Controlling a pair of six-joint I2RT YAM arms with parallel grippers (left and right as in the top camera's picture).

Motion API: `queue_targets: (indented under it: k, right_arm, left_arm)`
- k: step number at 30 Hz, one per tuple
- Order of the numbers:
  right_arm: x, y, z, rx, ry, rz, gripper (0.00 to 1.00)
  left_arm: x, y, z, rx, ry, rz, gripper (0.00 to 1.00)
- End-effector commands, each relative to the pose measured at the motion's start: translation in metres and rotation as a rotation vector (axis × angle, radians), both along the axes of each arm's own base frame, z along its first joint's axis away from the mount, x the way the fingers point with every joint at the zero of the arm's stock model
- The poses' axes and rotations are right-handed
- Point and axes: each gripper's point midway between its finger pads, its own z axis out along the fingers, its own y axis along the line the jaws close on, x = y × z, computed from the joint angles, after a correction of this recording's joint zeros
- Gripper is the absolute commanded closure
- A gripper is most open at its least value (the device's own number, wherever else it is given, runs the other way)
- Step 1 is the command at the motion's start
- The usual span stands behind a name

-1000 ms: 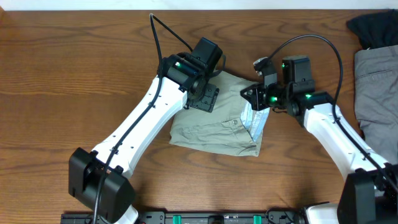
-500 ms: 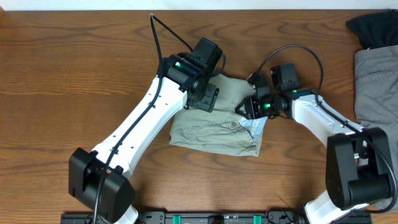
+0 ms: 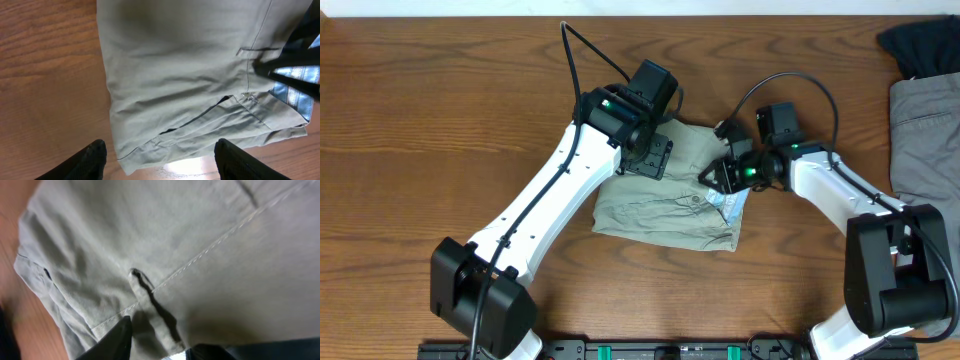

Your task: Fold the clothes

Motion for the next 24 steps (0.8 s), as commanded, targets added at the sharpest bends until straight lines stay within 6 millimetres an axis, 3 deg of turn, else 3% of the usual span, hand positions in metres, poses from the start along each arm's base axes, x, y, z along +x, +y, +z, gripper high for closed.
queue_targets:
  k: [1,3,5,7,10,14,18,24]
  right_arm:
    - [0.025,-0.005,0.040,0.066,-0.120,-0.026,0.82]
    - [0.032,-0.011,0.050,0.073,-0.159,-0.048,0.88]
    - [0.037,-0.017,0.056,0.081,-0.167,-0.081,0.88]
    - [0.037,-0.022,0.057,0.097,-0.142,-0.110,0.70]
    - [0.019,-0.015,0.057,0.148,-0.071,-0.070,0.62]
    - [-0.020,0.003,0.056,0.196,-0.020,0.110,0.57]
    - [-0.052,0.012,0.043,0.129,0.011,0.242,0.57]
    - [-0.047,-0.009,0.005,-0.173,0.104,0.068,0.56]
  left_arm:
    - [0.001,0.002,0.001,0.012,-0.009,-0.005,0.28]
    - [0.002,0.002,0.001,0.010,-0.011,-0.005,0.28]
    - [0.001,0.002,0.001,0.011,-0.011,-0.005,0.28]
    - [0.001,0.002,0.001,0.011,-0.010,-0.005,0.28]
    - [0.001,0.002,0.001,0.011,-0.011,-0.005,0.28]
    - [0.002,0.002,0.001,0.010,-0.011,-0.005,0.28]
    - [0.003,0.001,0.001,0.007,-0.016,-0.005,0.28]
    - [0.003,0.001,0.001,0.007,-0.017,-0.005,0.28]
